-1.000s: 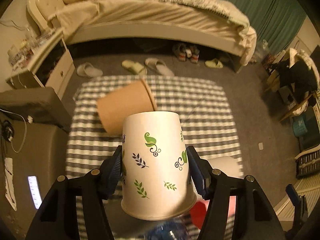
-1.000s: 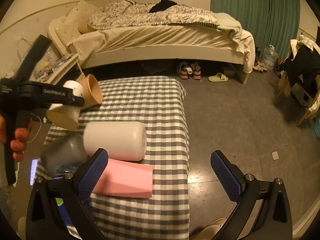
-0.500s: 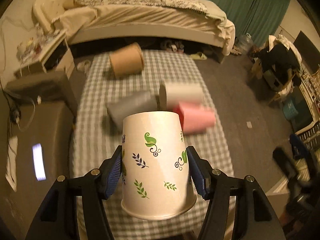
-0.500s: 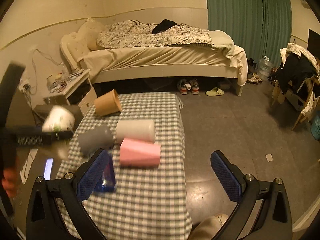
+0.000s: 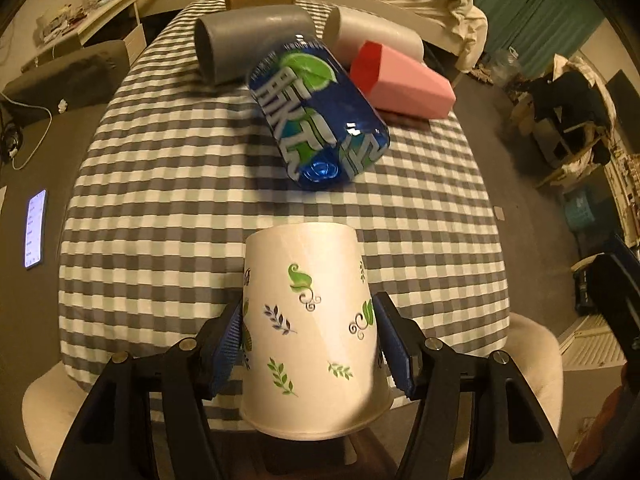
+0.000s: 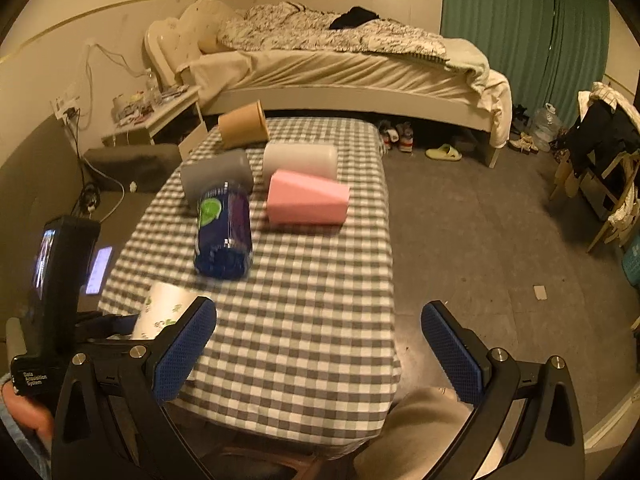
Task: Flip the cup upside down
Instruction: 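Grasp the white cup with the right gripper while the left gripper releases it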
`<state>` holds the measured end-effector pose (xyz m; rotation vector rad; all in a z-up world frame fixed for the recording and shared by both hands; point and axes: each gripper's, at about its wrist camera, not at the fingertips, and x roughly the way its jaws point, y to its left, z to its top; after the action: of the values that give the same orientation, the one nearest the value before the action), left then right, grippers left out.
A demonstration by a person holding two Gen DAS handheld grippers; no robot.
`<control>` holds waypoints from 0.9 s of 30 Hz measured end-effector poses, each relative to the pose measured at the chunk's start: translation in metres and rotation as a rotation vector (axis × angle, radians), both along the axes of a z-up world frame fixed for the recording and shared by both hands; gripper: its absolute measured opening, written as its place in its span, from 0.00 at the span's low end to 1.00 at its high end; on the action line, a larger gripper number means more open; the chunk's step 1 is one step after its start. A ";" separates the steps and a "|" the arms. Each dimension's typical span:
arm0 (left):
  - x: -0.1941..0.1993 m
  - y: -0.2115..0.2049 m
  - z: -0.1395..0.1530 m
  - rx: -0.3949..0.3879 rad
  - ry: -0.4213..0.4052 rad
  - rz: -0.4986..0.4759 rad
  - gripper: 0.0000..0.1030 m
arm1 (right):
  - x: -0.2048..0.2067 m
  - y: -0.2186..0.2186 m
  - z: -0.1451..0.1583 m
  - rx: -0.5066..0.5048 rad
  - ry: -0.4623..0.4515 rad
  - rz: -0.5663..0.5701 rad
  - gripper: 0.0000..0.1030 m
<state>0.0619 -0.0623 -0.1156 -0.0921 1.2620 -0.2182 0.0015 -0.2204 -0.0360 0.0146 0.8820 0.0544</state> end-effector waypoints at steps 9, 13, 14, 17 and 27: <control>0.001 0.027 0.018 0.006 -0.038 0.017 0.88 | 0.017 -0.010 -0.013 0.023 0.061 -0.044 1.00; -0.007 0.056 0.038 0.067 -0.127 0.020 0.91 | 0.027 -0.007 -0.011 0.045 0.099 -0.058 1.00; -0.008 0.063 0.041 0.089 -0.145 0.022 0.91 | 0.032 -0.003 -0.011 0.059 0.126 -0.053 1.00; -0.013 0.093 0.043 0.138 -0.198 0.036 0.92 | 0.043 0.017 -0.016 0.065 0.193 -0.040 1.00; -0.014 0.161 0.008 0.156 -0.151 0.117 0.92 | 0.081 0.110 -0.070 0.115 0.474 0.084 1.00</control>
<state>0.0483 0.0990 -0.1077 -0.0149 1.1151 -0.0244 0.0829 -0.1105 -0.1060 0.1012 1.3527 0.1861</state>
